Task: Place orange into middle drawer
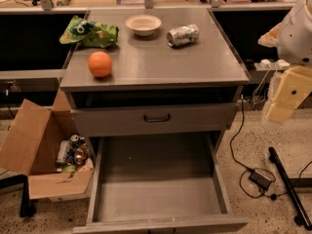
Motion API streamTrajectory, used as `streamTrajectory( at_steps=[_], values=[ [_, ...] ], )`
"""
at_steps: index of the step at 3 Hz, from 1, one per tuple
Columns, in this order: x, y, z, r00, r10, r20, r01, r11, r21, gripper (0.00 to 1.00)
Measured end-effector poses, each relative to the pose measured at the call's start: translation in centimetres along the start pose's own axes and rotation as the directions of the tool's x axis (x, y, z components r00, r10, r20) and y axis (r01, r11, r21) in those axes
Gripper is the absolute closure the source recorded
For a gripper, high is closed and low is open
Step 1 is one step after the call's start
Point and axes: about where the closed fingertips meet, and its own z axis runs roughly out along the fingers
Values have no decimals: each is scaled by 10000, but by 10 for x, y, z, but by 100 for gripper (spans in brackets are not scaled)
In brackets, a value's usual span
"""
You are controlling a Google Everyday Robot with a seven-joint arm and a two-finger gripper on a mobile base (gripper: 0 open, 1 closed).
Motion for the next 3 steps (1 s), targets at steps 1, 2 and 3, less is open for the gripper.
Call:
streamTrajectory(
  at_steps=[1, 2, 3],
  values=[
    [0, 0, 0, 10000, 0, 0, 0, 10000, 0, 0],
    [-4, 0, -5, 9996, -200, 219, 199, 9998, 25, 0],
    [-21, -19, 2, 9937, -683, 892, 670, 9976, 176, 0]
  ],
)
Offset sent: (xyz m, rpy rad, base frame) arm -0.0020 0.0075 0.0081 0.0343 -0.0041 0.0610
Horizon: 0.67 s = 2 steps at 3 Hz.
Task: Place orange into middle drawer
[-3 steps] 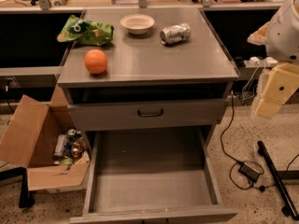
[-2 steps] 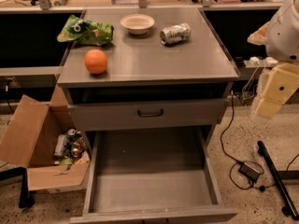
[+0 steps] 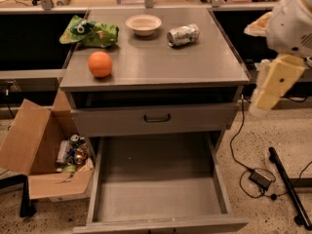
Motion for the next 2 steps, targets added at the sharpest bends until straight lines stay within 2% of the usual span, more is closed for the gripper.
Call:
streamTrajectory(
  at_steps=[1, 2],
  values=[
    [-28, -31, 25, 9932, -463, 1065, 452, 9989, 123, 0],
    [-60, -55, 55, 9668, -540, 2499, 576, 9983, -70, 0]
  ],
)
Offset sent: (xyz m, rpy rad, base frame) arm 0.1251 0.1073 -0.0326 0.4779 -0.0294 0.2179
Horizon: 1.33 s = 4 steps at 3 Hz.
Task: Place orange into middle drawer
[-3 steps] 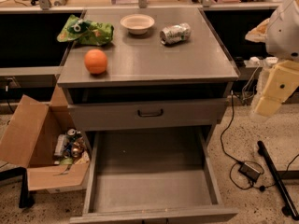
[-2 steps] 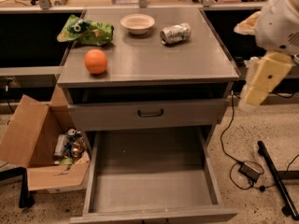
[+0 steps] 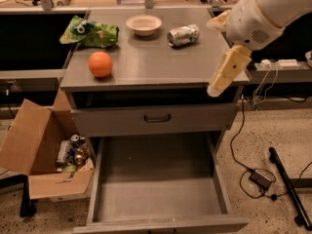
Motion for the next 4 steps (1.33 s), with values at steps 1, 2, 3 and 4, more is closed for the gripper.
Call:
streamTrajectory(
  at_steps=[1, 2, 3, 4],
  values=[
    [-3, 1, 6, 9996, 100, 246, -96, 9998, -178, 0],
    [-3, 1, 6, 9996, 100, 246, -96, 9998, -177, 0],
    [-8, -3, 11, 9989, 187, 421, -185, 9998, -43, 0],
    [-33, -32, 38, 9920, 455, 1178, -471, 9988, 107, 0]
  ],
)
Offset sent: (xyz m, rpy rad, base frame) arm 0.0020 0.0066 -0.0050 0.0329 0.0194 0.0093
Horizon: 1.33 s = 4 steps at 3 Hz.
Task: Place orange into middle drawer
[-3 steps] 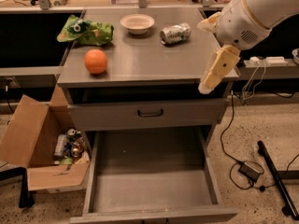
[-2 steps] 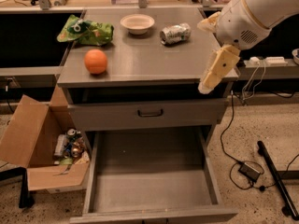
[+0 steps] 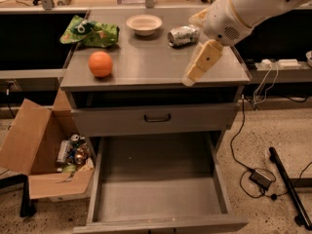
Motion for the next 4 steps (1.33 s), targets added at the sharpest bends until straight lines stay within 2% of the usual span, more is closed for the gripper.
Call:
streamTrajectory(
  at_steps=[1, 2, 4],
  values=[
    [-25, -28, 39, 9974, 194, 688, -185, 9997, -136, 0],
    [-56, -51, 95, 9882, 467, 1458, -374, 9971, -656, 0],
    [-95, -56, 171, 9641, 1237, 2349, -959, 9874, -1262, 0]
  ],
)
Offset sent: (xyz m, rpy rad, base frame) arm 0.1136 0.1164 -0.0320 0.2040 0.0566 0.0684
